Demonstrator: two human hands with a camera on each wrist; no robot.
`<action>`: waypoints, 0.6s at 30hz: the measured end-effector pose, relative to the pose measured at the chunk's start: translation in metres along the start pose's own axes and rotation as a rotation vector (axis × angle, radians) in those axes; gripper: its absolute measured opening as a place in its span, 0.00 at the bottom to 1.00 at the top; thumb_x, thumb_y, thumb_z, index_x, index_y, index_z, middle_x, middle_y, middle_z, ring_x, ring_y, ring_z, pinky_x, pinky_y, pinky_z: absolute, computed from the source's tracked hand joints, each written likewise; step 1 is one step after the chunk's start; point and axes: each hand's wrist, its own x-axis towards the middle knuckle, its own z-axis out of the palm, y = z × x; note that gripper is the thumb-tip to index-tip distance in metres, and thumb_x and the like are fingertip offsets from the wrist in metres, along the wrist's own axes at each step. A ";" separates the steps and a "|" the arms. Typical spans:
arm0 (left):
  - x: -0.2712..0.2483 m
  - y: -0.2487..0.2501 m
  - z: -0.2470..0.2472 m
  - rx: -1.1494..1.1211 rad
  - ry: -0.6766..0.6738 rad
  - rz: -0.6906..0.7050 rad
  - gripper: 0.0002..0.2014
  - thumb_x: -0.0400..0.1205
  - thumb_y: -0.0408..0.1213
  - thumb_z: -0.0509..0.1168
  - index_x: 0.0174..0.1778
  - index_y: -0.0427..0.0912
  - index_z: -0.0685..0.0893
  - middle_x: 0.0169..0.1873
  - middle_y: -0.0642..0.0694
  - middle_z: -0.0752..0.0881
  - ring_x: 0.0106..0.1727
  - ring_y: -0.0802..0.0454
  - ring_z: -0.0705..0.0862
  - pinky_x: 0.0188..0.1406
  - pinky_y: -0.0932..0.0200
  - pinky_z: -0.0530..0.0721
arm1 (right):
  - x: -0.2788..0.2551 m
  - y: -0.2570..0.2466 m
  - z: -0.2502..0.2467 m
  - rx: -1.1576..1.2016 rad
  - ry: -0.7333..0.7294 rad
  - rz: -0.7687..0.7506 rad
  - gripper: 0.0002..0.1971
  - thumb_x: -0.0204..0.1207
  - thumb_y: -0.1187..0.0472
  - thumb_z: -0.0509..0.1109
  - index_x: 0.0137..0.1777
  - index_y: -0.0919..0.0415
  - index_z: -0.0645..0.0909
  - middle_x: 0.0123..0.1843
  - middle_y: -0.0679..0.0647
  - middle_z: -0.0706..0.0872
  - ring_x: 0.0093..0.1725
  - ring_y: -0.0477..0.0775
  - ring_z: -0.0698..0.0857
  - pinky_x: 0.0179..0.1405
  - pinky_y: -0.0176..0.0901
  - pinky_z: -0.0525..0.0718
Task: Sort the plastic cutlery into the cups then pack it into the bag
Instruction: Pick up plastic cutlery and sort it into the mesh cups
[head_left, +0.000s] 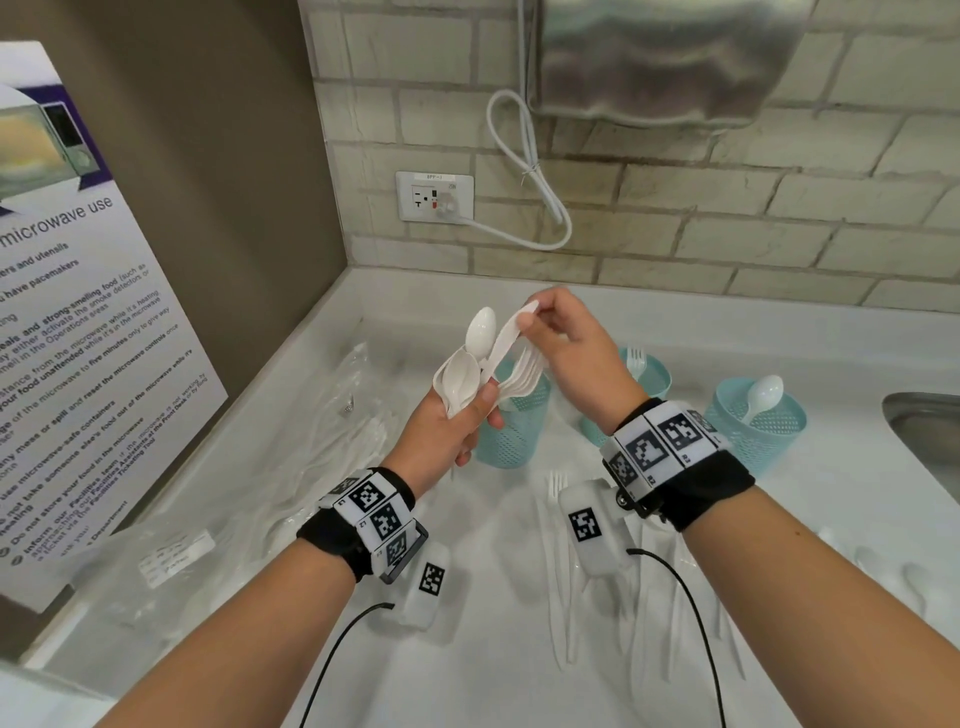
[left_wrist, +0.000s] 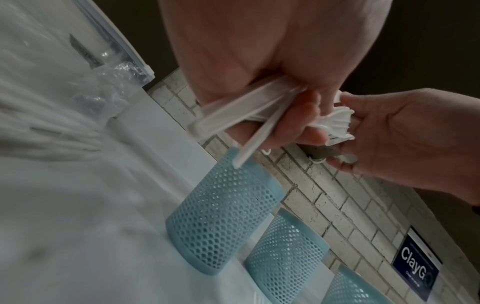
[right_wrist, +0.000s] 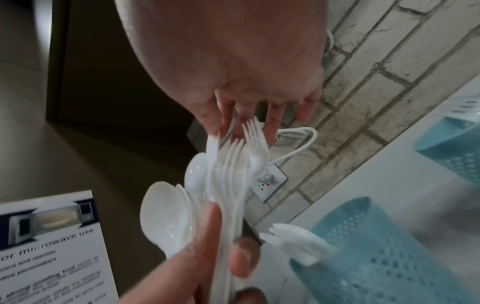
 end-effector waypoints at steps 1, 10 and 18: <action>0.000 0.000 0.000 -0.003 -0.004 -0.008 0.09 0.85 0.45 0.60 0.51 0.41 0.77 0.34 0.48 0.82 0.21 0.58 0.66 0.19 0.62 0.68 | 0.003 -0.002 -0.002 0.001 0.055 -0.015 0.02 0.71 0.41 0.62 0.39 0.31 0.75 0.39 0.34 0.85 0.54 0.53 0.83 0.68 0.67 0.70; 0.007 -0.002 -0.009 -0.014 0.079 -0.044 0.06 0.87 0.43 0.59 0.51 0.46 0.77 0.33 0.51 0.81 0.21 0.57 0.65 0.20 0.64 0.67 | 0.012 -0.034 -0.035 0.318 0.446 -0.315 0.07 0.85 0.61 0.55 0.49 0.49 0.71 0.41 0.50 0.79 0.35 0.55 0.81 0.35 0.37 0.81; 0.008 0.001 -0.005 -0.064 0.085 -0.076 0.10 0.87 0.46 0.57 0.55 0.42 0.74 0.35 0.50 0.79 0.21 0.59 0.64 0.18 0.66 0.65 | 0.003 0.031 -0.010 -0.041 0.139 0.118 0.07 0.81 0.62 0.63 0.52 0.50 0.80 0.50 0.52 0.85 0.45 0.53 0.85 0.51 0.50 0.85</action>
